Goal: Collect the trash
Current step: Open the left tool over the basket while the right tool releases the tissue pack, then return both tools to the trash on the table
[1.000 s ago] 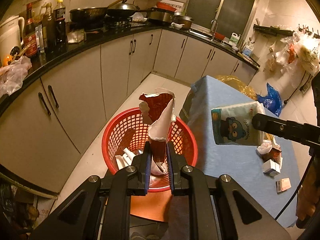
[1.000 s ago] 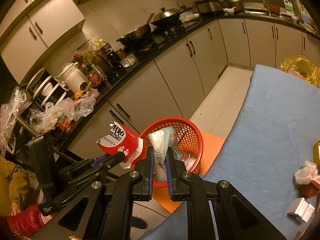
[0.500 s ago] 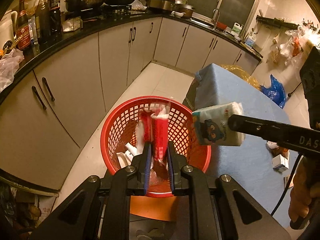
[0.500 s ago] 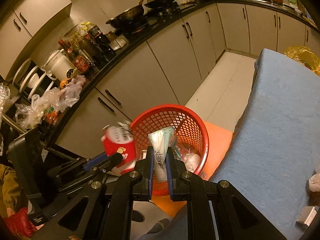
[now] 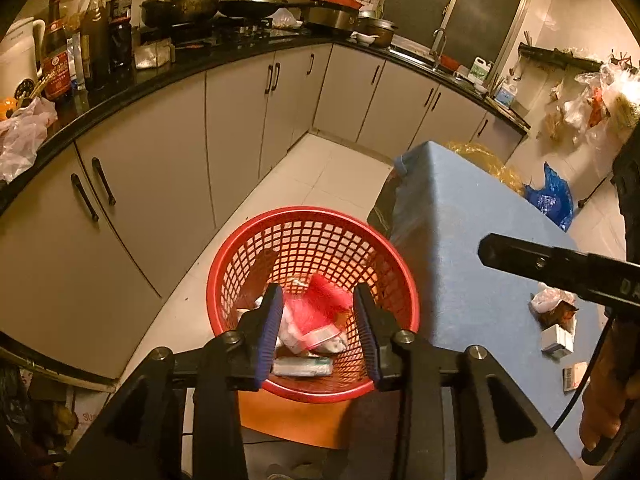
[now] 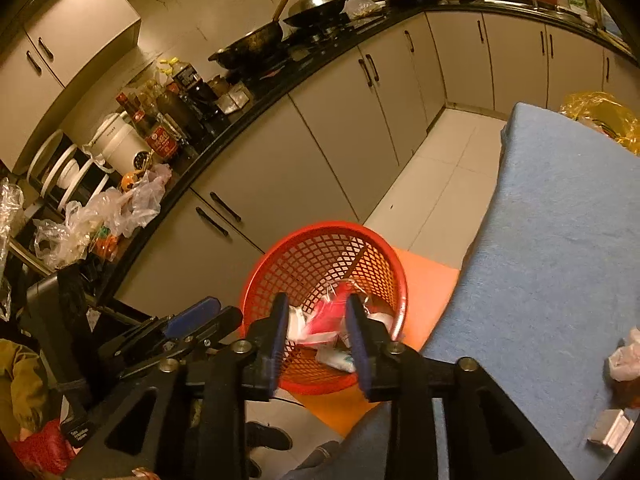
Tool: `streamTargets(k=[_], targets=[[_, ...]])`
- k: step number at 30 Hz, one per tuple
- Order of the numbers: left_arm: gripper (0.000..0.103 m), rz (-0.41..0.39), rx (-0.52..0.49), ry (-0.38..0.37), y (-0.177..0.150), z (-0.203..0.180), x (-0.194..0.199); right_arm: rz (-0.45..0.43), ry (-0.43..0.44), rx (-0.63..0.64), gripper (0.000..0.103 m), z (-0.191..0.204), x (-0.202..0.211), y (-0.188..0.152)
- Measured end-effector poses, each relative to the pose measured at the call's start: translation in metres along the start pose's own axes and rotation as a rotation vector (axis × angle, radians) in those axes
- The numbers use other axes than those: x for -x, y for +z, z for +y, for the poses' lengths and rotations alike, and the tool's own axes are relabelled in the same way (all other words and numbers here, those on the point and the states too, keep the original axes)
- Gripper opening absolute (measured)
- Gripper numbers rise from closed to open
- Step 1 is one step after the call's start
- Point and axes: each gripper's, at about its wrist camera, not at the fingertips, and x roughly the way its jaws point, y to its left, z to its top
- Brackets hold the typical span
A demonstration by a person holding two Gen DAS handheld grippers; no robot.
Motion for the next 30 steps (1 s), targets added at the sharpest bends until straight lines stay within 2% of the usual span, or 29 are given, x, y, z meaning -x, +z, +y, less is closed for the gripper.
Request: streamTargets(k=[1,7,18,22,30], targets=[[0.035,-0.003,0.001,-0.002,0.0,-0.003,0.002,-0.01,-0.004,-0.002,0.044,-0.002,0.007,-0.002],[0.04,-0.011,-0.012,-0.024,-0.004,-0.027,0.01,-0.043,-0.018,-0.049,0.049,-0.02,0.037,-0.016],[0.043,0.041,-0.112,-0.102,-0.031,-0.104,0.009,-0.078,-0.071,-0.169,0.05,-0.084,0.101,-0.068],[0.043,0.067,-0.17,-0.146,-0.044,-0.147,0.006,-0.101,-0.109,-0.23,0.05,-0.12,0.134,-0.093],[0.044,0.113,-0.275,-0.22,-0.07,-0.221,0.004,-0.135,-0.226,-0.405,0.05,-0.221,0.204,-0.156]])
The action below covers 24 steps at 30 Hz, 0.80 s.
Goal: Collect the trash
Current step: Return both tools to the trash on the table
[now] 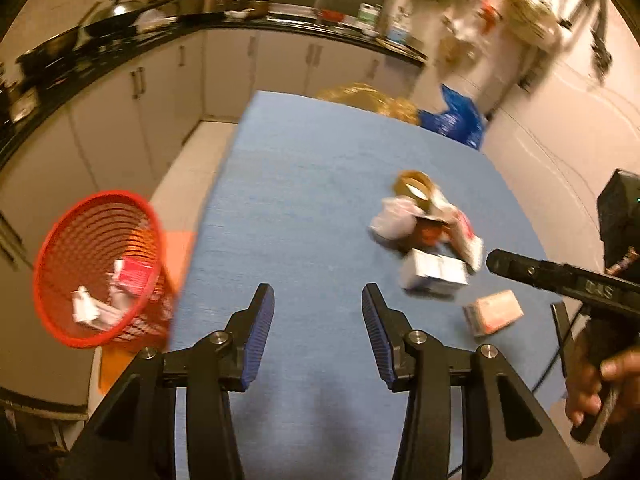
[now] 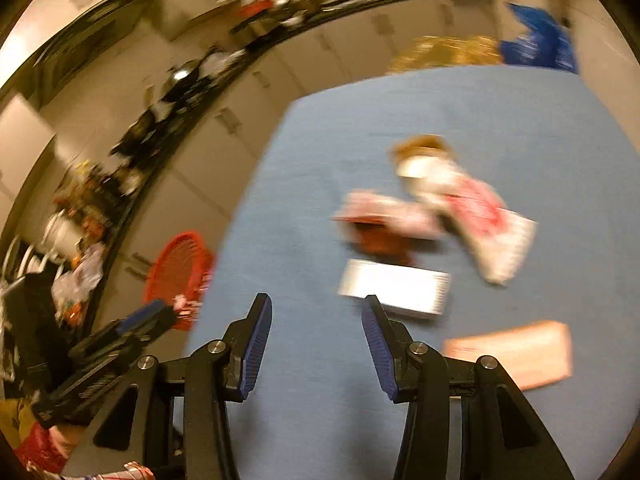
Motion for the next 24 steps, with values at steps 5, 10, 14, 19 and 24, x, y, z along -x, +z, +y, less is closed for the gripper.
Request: streamTargets(k=[5,10,14,19,24], targets=[[0.044,0.043,-0.046,-0.028,-0.01,-0.04,-0.014,0.048,-0.097,-0.024,0.052,-0.073,0.001,0.011],[0.045,0.071,-0.058,-0.027,-0.019,-0.059,-0.019,0.117,-0.047,-0.07,0.055,-0.121,-0.008,0.008],[0.045,0.082,-0.051,-0.023,-0.023,-0.064,-0.022,0.176,0.039,-0.027,0.057,-0.116,-0.002,-0.009],[0.048,0.083,-0.038,-0.024,-0.021,-0.071,-0.025,0.307,0.171,0.097,0.062,-0.077,0.007,-0.051],[0.051,0.072,-0.03,-0.016,-0.019,-0.073,-0.024,0.179,0.06,0.296,0.071,-0.057,0.034,-0.043]])
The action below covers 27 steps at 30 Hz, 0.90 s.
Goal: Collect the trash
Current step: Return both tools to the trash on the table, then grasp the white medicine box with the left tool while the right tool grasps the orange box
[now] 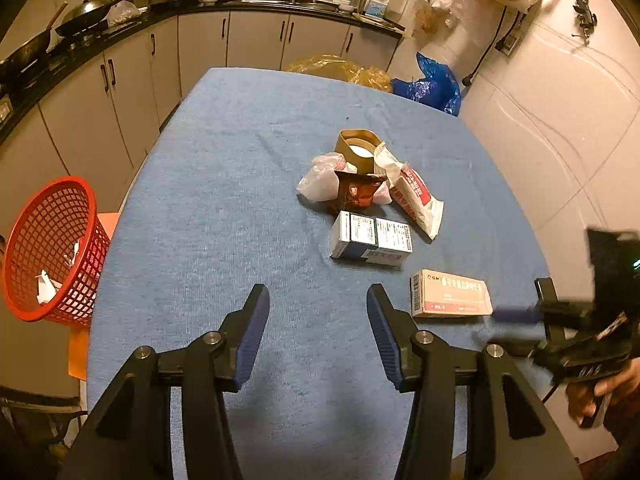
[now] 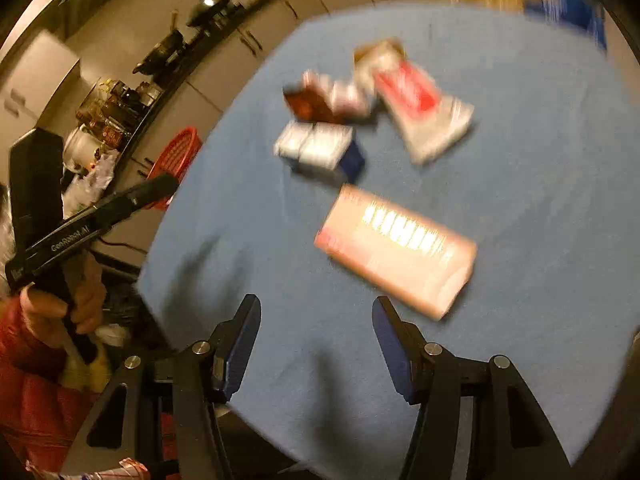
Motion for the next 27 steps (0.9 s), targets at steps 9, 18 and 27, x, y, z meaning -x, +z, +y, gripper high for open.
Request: streamTargets(k=[9,18,27], targets=[[0.053,0.001,-0.004,0.007,-0.003,-0.007,0.003,0.067,0.068,-0.073,0.082,-0.049,-0.04,0.032],[0.062,0.021,0.04,0.012,-0.002,0.0,0.002,0.173,0.001,0.195,0.079,0.018,-0.057,0.012],[0.07,0.082,0.055,-0.026,0.019,-0.011,-0.03,0.169,-0.042,0.126,0.012,0.018,-0.054,0.003]])
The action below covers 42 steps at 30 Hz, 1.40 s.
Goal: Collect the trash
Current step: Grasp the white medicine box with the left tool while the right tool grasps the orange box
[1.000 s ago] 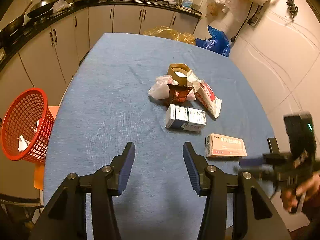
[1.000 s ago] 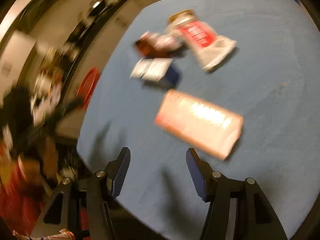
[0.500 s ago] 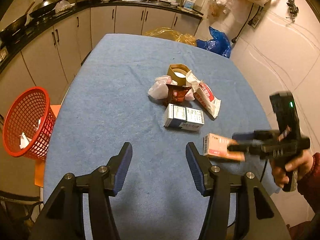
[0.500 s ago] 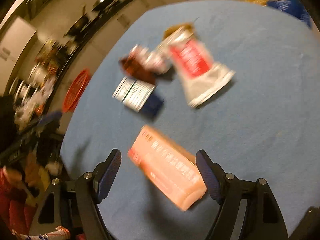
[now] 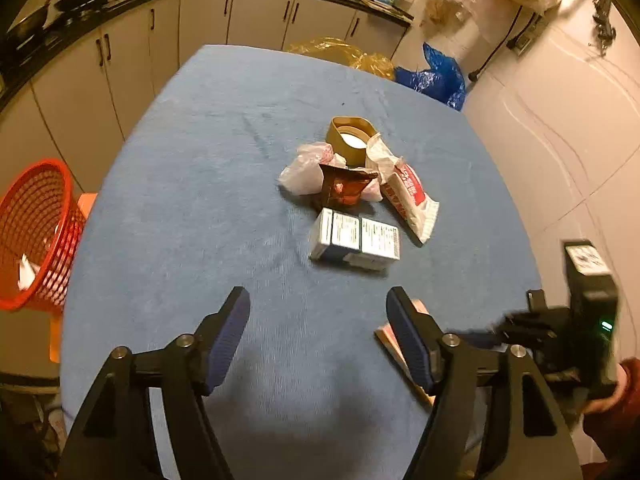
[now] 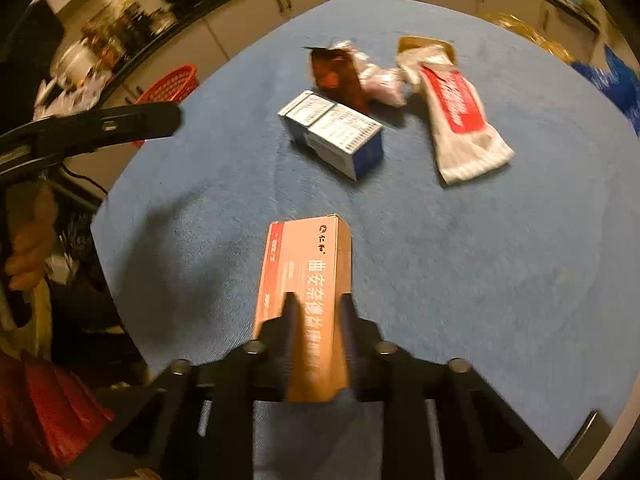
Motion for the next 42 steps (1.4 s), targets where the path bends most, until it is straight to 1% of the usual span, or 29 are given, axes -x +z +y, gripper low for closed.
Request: streamTargets(k=[3,5,7,9,11,13,14,16,17,19,21,22,23,24,26,28,29,30,32,34,37,39,41,42], targets=[[0.07,0.024,0.021,-0.029,0.018,0.004,-0.018,-0.012,-0.005,-0.045,0.012,-0.004,0.004,-0.008],[0.07,0.024,0.04,-0.026,0.03,0.007,-0.029,-0.038,-0.004,-0.072,0.015,-0.002,0.009,-0.011],[0.07,0.034,0.05,-0.063,0.044,0.01,-0.043,-0.056,0.017,-0.096,0.038,-0.001,0.015,-0.012],[0.07,0.059,0.047,-0.091,0.053,0.012,-0.061,-0.084,0.018,-0.115,0.039,-0.002,0.025,-0.016],[0.07,0.075,0.054,-0.129,0.06,0.015,-0.075,-0.092,0.034,-0.135,0.039,-0.005,0.03,-0.02],[0.07,0.095,0.078,-0.195,0.066,0.016,-0.087,-0.104,0.033,-0.163,0.041,-0.01,0.034,-0.026],[0.07,0.112,0.088,-0.237,0.067,0.016,-0.093,-0.105,0.046,-0.185,0.041,-0.014,0.034,-0.029],[0.07,0.146,0.087,-0.27,0.065,0.012,-0.099,-0.111,0.053,-0.221,0.041,-0.022,0.038,-0.033],[0.07,0.154,0.07,-0.292,0.062,0.007,-0.099,-0.114,0.053,-0.233,0.041,-0.021,0.04,-0.036],[0.07,0.199,-0.01,-0.329,0.051,-0.009,-0.097,-0.119,0.054,-0.247,0.041,-0.024,0.041,-0.036],[0.07,0.236,-0.099,-0.35,0.038,-0.024,-0.091,-0.126,0.045,-0.262,0.042,-0.029,0.045,-0.039],[0.07,0.252,-0.177,-0.359,0.027,-0.035,-0.084,-0.134,0.049,-0.272,0.042,-0.031,0.047,-0.04],[0.07,0.259,-0.226,-0.365,0.019,-0.041,-0.078,-0.14,0.049,-0.279,0.042,-0.032,0.049,-0.041],[0.07,0.254,-0.267,-0.359,0.011,-0.046,-0.071,-0.146,0.046,-0.287,0.043,-0.033,0.051,-0.042],[0.07,0.209,-0.326,-0.322,0.006,-0.05,-0.06,-0.153,0.038,-0.306,0.045,-0.036,0.053,-0.045],[0.07,0.145,-0.381,-0.232,0.01,-0.053,-0.056,-0.158,0.039,-0.327,0.045,-0.039,0.053,-0.048],[0.07,0.124,-0.408,-0.197,0.014,-0.055,-0.057,-0.158,0.041,-0.336,0.045,-0.04,0.053,-0.049],[0.07,0.118,-0.425,-0.18,0.019,-0.057,-0.06,-0.157,0.041,-0.341,0.045,-0.04,0.053,-0.049],[0.07,0.123,-0.482,-0.167,0.024,-0.067,-0.066,-0.157,0.037,-0.343,0.045,-0.038,0.053,-0.05],[0.07,0.121,-0.582,-0.136,0.027,-0.083,-0.075,-0.155,0.041,-0.344,0.045,-0.036,0.054,-0.051],[0.07,0.157,-0.669,-0.129,0.029,-0.096,-0.09,-0.155,0.038,-0.338,0.047,-0.031,0.057,-0.056],[0.07,0.162,-0.701,-0.117,0.029,-0.103,-0.1,-0.154,0.038,-0.34,0.049,-0.03,0.059,-0.059],[0.07,0.18,-0.712,-0.081,0.03,-0.106,-0.113,-0.155,0.033,-0.342,0.05,-0.029,0.061,-0.061],[0.063,0.188,-0.704,-0.07,0.03,-0.105,-0.118,-0.154,0.032,-0.343,0.051,-0.028,0.061,-0.062]])
